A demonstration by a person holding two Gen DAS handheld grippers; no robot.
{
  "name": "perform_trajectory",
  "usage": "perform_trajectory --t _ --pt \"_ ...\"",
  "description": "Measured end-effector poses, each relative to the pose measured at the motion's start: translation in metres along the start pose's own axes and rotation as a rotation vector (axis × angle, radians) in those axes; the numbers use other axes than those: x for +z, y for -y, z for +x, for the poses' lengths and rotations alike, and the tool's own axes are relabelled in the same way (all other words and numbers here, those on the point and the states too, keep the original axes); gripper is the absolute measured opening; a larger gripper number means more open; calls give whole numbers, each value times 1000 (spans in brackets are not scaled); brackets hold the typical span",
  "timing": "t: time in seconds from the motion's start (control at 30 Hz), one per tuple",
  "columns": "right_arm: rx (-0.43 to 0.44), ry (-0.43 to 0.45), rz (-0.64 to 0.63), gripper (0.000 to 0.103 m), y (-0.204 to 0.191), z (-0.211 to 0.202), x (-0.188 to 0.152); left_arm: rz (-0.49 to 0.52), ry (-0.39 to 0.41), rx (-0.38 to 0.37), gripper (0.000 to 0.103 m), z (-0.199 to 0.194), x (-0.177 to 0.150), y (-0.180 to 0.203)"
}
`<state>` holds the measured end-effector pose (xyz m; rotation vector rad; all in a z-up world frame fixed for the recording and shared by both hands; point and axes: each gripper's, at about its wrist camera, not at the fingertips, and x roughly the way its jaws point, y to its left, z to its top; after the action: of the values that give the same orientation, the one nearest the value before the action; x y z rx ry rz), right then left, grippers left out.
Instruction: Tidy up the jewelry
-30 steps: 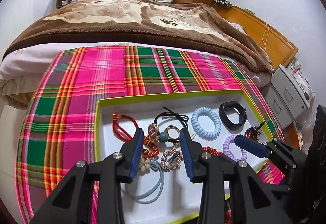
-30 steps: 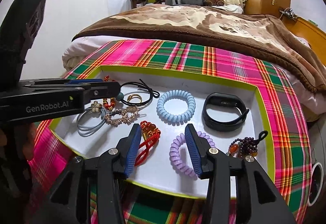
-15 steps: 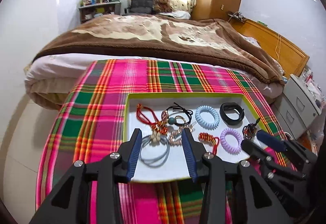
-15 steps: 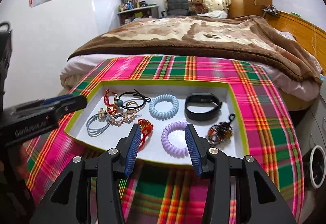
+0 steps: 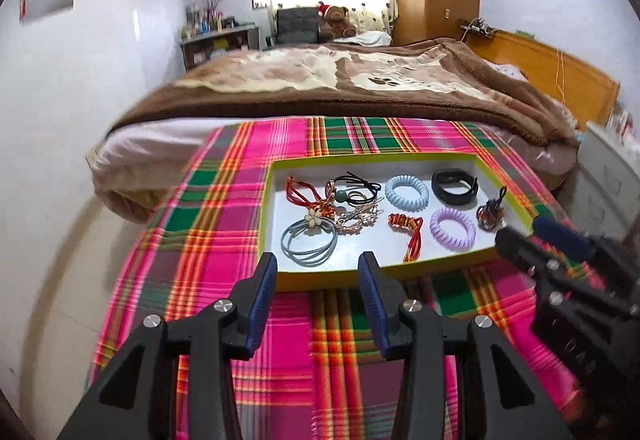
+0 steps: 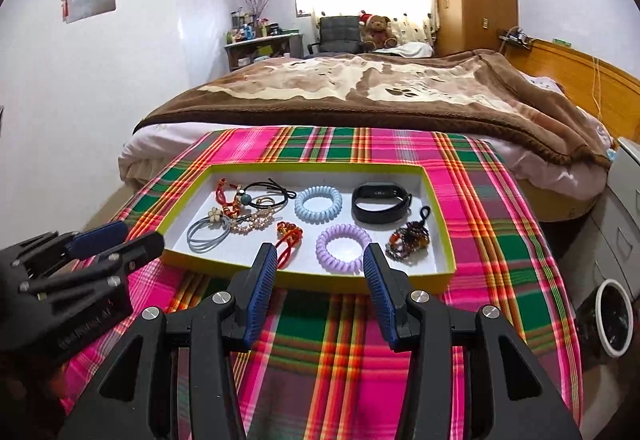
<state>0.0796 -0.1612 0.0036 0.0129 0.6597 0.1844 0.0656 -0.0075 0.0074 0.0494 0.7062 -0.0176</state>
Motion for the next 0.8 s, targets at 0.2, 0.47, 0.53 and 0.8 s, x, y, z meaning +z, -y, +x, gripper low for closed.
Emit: perform_trajectory --t 0.2,0.47,0.53,0.8 --pt "-25 23 18 46 4 -11 -3 -20 6 3 44 -8 -7 -2" --pt "-30 19 18 46 3 -13 -6 -36 17 2 44 -13 -8 -5" --pt "-28 19 16 46 3 -13 -6 -35 18 2 44 -13 -9 -5" --pt "-31 14 14 46 1 -13 -8 -40 26 3 44 -15 -9 -6"
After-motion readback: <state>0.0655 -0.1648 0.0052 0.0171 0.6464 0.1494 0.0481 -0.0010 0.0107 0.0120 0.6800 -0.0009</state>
